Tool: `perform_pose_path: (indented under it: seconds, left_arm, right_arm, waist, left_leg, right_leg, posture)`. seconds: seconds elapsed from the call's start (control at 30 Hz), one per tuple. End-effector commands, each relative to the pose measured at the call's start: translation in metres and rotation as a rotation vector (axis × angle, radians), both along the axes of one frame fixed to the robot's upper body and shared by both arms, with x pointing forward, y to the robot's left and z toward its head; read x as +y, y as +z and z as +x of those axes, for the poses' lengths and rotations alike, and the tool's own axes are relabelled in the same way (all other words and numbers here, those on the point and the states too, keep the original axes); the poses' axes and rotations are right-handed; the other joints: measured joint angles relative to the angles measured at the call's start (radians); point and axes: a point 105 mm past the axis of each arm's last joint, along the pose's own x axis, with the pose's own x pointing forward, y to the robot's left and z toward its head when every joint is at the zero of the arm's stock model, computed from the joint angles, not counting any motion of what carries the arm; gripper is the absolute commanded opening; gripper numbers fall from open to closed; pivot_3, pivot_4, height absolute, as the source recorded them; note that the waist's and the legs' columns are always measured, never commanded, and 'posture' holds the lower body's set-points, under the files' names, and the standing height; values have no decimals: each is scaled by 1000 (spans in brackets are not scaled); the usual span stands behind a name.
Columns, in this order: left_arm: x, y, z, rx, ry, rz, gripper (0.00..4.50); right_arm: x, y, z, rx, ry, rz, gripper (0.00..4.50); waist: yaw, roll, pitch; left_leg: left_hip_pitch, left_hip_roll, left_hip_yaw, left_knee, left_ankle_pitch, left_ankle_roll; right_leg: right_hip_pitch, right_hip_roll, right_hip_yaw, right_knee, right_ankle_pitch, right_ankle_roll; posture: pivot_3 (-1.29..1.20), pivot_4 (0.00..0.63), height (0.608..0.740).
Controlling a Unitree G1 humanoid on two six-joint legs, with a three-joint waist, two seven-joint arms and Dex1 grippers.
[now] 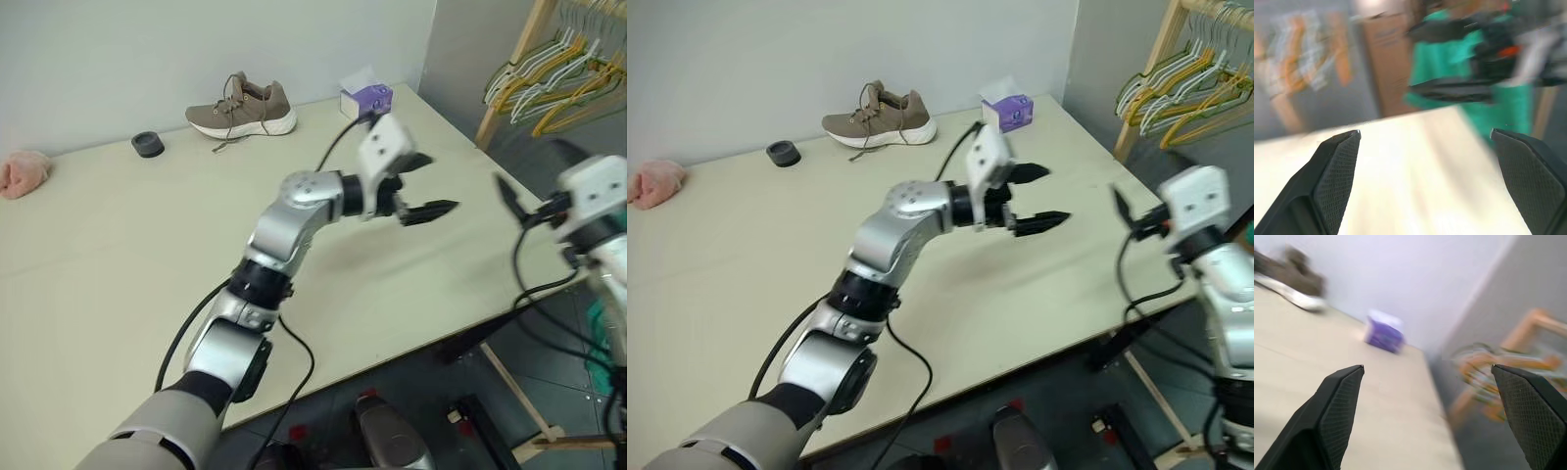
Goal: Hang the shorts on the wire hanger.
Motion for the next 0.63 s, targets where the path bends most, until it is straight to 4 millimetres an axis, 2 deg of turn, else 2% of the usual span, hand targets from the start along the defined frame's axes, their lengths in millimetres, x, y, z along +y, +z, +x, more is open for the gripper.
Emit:
perform_pose_path:
  seconds: [0.03, 0.1, 0.2, 0.27, 0.3, 0.4, 0.53, 0.63]
  left_arm:
    - [51, -2, 19, -17, 310, -73, 4500]
    - [91, -19, 28, 12, 534, -108, 4500]
    - [140, -50, 23, 67, 804, -85, 4500]
    - [160, -60, 17, 69, 922, -78, 4500]
    - [179, -68, 11, 52, 1013, -78, 4500]
    - [218, -98, -10, 86, 1215, -84, 4500]
    - [230, -118, -22, 140, 1283, -118, 4500]
    - [227, -118, -24, 129, 1249, -139, 4500]
  right_arm:
    - [48, -14, 1, 53, 144, 77, 4446]
    - [72, -33, 4, 124, 207, 144, 4446]
    - [94, -63, 10, 232, 239, 200, 4446]
    - [100, -77, 13, 288, 242, 227, 4446]
    - [103, -86, 16, 307, 235, 242, 4446]
    - [109, -109, 23, 353, 219, 250, 4446]
    - [109, -116, 33, 359, 200, 257, 4446]
    - [111, -118, 38, 359, 205, 254, 4446]
  waist:
    - [17, -1, -1]
    - [32, -2, -2]
    - [60, -4, -3]
    - [95, -5, -4]
    - [114, -7, -5]
    - [169, -17, -14]
    - [241, -24, -19]
    - [266, -25, -19]
  left_leg:
    - [0, 0, 0, 0, 0, 0]
    - [0, 0, 0, 0, 0, 0]
    - [0, 2, -1, 0, 0, 0]
    - [-1, 2, -3, 0, 0, 0]
    - [-3, 2, -3, 1, 0, 1]
    - [-6, 1, -3, 2, -1, 1]
    - [-7, 1, -3, 2, -4, 5]
    - [-7, 1, -2, 3, -4, 6]
  right_leg:
    - [0, 0, 0, 0, 0, 0]
    - [0, -1, 0, 0, 0, 0]
    - [-1, -3, -1, 1, 3, -4]
    - [-1, -3, -2, 1, 4, -6]
    - [-3, -3, -3, 1, 4, -7]
    - [-5, -4, -4, 0, 6, -10]
    - [-6, -7, -6, 0, 8, -12]
    - [-6, -6, -6, 0, 11, -14]
  posture:
    - [-244, 114, 740]
    - [-228, 111, 740]
    - [-159, 99, 740]
    - [-131, 94, 740]
    - [-120, 93, 740]
    - [-73, 88, 740]
    - [-46, 91, 740]
    - [-36, 98, 740]
